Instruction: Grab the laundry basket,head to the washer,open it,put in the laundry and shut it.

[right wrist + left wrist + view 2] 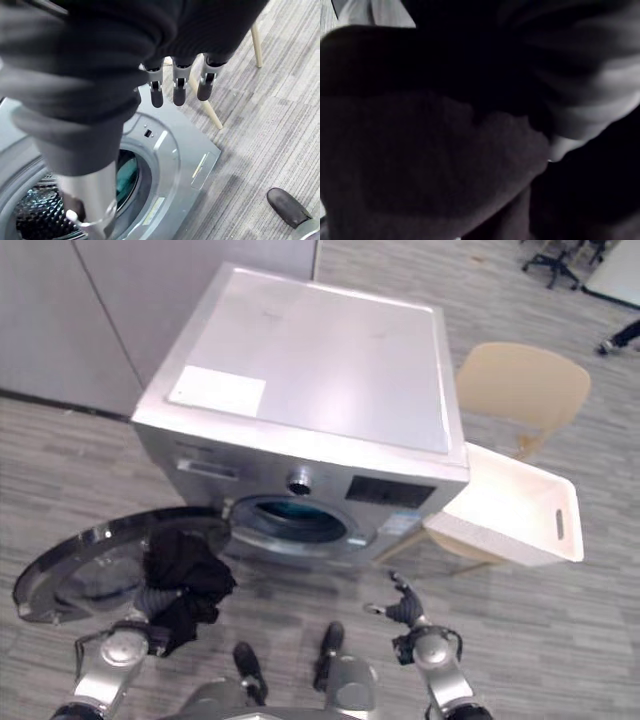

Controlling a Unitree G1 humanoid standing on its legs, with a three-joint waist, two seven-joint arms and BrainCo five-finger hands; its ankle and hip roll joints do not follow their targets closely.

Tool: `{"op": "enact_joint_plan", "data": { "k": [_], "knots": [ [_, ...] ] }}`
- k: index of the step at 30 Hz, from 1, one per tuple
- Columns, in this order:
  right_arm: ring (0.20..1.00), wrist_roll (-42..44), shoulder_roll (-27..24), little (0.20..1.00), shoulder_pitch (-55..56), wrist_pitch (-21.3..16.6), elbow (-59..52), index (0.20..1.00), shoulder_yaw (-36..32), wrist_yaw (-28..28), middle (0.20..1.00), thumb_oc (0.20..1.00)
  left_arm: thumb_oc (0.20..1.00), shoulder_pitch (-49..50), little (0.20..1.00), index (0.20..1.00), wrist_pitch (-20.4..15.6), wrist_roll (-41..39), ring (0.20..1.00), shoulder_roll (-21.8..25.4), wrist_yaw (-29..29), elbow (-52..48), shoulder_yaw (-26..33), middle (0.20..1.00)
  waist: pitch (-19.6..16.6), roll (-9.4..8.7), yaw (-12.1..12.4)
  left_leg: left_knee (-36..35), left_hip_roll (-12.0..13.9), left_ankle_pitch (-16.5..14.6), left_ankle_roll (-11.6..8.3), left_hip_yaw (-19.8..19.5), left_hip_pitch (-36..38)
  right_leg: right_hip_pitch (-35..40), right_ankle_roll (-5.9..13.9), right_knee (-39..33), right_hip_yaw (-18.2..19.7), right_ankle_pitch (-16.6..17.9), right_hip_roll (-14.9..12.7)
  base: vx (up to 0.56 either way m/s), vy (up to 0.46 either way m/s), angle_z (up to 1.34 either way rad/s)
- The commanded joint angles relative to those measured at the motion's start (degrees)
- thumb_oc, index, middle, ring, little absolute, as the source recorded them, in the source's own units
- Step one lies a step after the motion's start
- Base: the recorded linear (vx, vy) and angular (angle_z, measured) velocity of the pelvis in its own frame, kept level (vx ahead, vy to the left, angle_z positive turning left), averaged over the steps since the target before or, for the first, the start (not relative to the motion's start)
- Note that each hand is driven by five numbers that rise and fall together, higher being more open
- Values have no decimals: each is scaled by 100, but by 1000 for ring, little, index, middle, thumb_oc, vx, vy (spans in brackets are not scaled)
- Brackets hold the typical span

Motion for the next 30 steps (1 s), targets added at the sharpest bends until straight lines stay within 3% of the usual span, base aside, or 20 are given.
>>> {"op": "enact_joint_plan", "data": {
  "k": [1, 2, 3, 4, 5, 6, 7, 9, 10, 12, 15, 20, 21, 25, 28, 29, 30],
  "knots": [
    [1000, 79, -211, 1000, -77, -180, -118, 1000, -195, -110, 1000, 1000, 200, 26, 200, 200, -290, 49, 200, -54, 23, -439, 81, 200, -248, 74, 41, 1269, 300, -958, -203, -721, 37, 312, 20, -456, 501, -188, 572, 106, -104, 19],
    [1000, 79, -211, 1000, -76, -180, -117, 1000, -195, -110, 1000, 1000, 200, 26, 200, 200, -290, 49, 200, -54, 23, -440, 81, 200, -247, 77, 42, 1275, 303, -962, -204, -720, 36, 314, 19, -460, 500, -186, 575, 155, -207, 1],
    [1000, 212, -227, 1000, -27, -186, -174, 1000, -240, -122, 1000, 1000, 200, 48, 200, 200, -272, -85, 200, -125, 2, -444, 121, 200, -250, 66, 26, 1920, 501, -961, -294, -715, -112, 481, -102, -619, 614, -194, 678, 97, -154, -13],
    [1000, 215, -231, 1000, -23, -183, -180, 1000, -241, -121, 1000, 1000, 200, 47, 200, 200, -272, -88, 200, -126, 1, -443, 120, 200, -248, 78, 30, 1978, 530, -985, -308, -719, -136, 486, -113, -631, 613, -191, 698, 131, -237, -21],
    [1000, 317, -305, 1000, -88, -218, -187, 1000, -197, -146, 1000, 1000, 200, -20, 200, 200, -301, -243, 200, -205, 97, -375, 106, 200, -157, 116, 114, 2512, 629, -759, -416, -1083, -427, 569, -240, -676, 755, -271, 851, 37, -99, -13],
    [1000, 327, -338, 1000, -111, -207, -192, 1000, -199, -151, 1000, 1000, 200, -64, 200, 200, -303, -311, 200, -242, 136, -347, 82, 200, -124, 135, 156, 2519, 589, -736, -433, -1351, -565, 600, -286, -686, 807, -319, 900, 38, -94, -29],
    [1000, 327, -340, 1000, -112, -206, -192, 1000, -203, -150, 1000, 1000, 200, -71, 200, 200, -305, -312, 200, -245, 137, -342, 78, 200, -124, 139, 150, 2525, 590, -738, -434, -1360, -573, 598, -288, -685, 799, -323, 899, 22, -24, -57],
    [1000, 339, -410, 1000, -191, -226, -171, 1000, -174, -170, 1000, 1000, 200, -161, 200, 200, -313, -380, 200, -291, 188, -304, 48, 200, -58, 71, 206, 2219, 380, -739, -337, -1774, -869, 582, -314, -727, 918, -286, 883, -38, -11, -68],
    [1000, 349, -465, 1000, -285, -228, -107, 1000, -150, -223, 1000, 1000, 200, -280, 200, 200, -321, -422, 200, -279, 239, -275, -3, 200, 56, 69, 238, 1871, 357, -502, -420, -2057, -1100, 563, -297, -703, 1057, -292, 930, -73, 21, -52],
    [1000, 377, -494, 1000, -354, -241, -57, 1000, -104, -276, 1000, 1000, 200, -403, 200, 200, -348, -474, 200, -238, 309, -241, -17, 200, 179, 81, 288, 1600, 319, -247, -503, -2191, -1256, 497, -293, -643, 1178, -306, 1012, -33, 35, -41],
    [1000, 370, -492, 1000, -414, -248, -28, 1000, -64, -302, 1000, 1000, 200, -435, 200, 200, -355, -546, 200, -254, 340, -228, -4, 200, 218, 107, 282, 1335, 370, -181, -521, -2156, -1154, 394, -270, -570, 1295, -328, 1082, -57, 45, -56],
    [1000, 501, -423, 1000, -674, -242, -120, 1000, -21, -474, 1000, 1000, 200, -745, 200, 200, -421, -849, 200, -218, 538, -318, -88, 200, 547, 54, 257, 1794, 358, -328, -359, -2045, -1823, -609, -292, 147, 1487, -233, 978, -163, 79, -44],
    [1000, 621, -379, 1000, -785, -257, -126, 1000, -26, -564, 1000, 1000, 200, -932, 200, 200, -470, -943, 200, -227, 626, -401, -129, 200, 674, 67, 241, 2290, 350, -608, -315, -2021, -2282, -1127, -266, 610, 1542, -386, 927, -201, 117, -1],
    [1000, 717, -350, 1000, -867, -280, -185, 1000, -26, -682, 1000, 1000, 200, -1228, 200, 200, -501, -1074, 200, -263, 772, -486, -196, 200, 697, 91, 196, 2947, 367, -802, -212, -1994, -2986, -1847, -312, 1162, 1579, -532, 821, -98, 58, -4],
    [1000, 798, -319, 1000, -1050, -310, -390, 1000, 41, -859, 1000, 1000, 200, -1763, 200, 200, -595, -1317, 200, -399, 1048, -679, -305, 200, 842, 143, 99, 3953, 464, -1129, -67, -1931, -3957, -2877, -389, 2104, 1688, -762, 718, -112, 54, 5],
    [1000, 799, -321, 1000, -1055, -308, -390, 1000, 39, -860, 1000, 1000, 200, -1771, 200, 200, -597, -1318, 200, -400, 1049, -673, -305, 200, 815, 149, 99, 3996, 472, -1149, -65, -1934, -4014, -2931, -389, 2139, 1690, -778, 719, -105, 53, -6],
    [1000, 832, -261, 1000, -1175, -382, -519, 1000, 57, -968, 1000, 1000, 200, -2141, 200, 200, -669, -1445, 200, -451, 1249, -756, -327, 200, 862, 189, 28, 4580, 525, -1323, 5, -1922, -4594, -3549, -426, 2661, 1809, -880, 729, -95, 66, -9]
  ]
}}
